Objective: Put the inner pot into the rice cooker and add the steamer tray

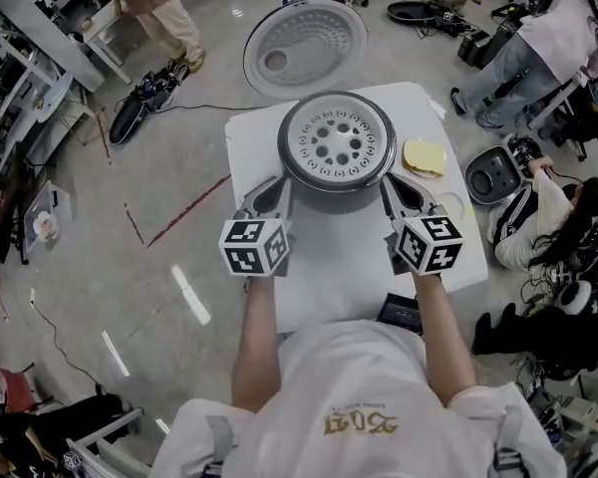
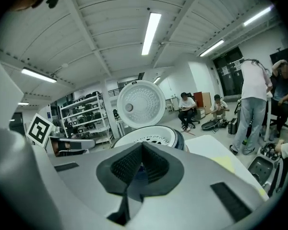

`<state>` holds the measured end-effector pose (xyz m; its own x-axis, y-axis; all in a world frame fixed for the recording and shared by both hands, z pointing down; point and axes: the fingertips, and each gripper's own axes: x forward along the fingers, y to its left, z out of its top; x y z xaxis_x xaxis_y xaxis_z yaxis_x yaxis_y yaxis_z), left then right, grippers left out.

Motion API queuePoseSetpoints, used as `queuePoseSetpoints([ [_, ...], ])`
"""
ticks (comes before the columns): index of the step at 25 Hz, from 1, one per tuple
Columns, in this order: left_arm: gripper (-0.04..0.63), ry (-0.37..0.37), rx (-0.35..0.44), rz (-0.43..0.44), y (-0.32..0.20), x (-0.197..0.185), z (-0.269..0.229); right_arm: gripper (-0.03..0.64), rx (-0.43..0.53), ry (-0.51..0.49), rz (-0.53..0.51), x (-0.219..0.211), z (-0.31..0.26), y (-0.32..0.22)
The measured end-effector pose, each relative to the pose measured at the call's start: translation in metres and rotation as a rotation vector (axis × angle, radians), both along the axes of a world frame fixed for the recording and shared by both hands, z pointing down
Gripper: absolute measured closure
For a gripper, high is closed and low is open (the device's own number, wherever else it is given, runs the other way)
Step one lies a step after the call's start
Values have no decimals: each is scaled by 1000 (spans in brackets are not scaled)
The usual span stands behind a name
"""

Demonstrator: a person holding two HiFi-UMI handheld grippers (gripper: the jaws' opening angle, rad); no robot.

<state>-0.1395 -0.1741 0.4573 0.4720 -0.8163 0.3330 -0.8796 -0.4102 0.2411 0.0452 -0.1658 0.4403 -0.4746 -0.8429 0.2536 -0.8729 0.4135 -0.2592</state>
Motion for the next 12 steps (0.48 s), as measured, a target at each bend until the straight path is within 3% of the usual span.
queuePoseSetpoints([
  [6,580,42,1,34,26,0,2,606,14,16,18,-6,-2,23],
  [12,580,34,13,54,33,3,-3,606,30,51,1,-14,-5,33],
])
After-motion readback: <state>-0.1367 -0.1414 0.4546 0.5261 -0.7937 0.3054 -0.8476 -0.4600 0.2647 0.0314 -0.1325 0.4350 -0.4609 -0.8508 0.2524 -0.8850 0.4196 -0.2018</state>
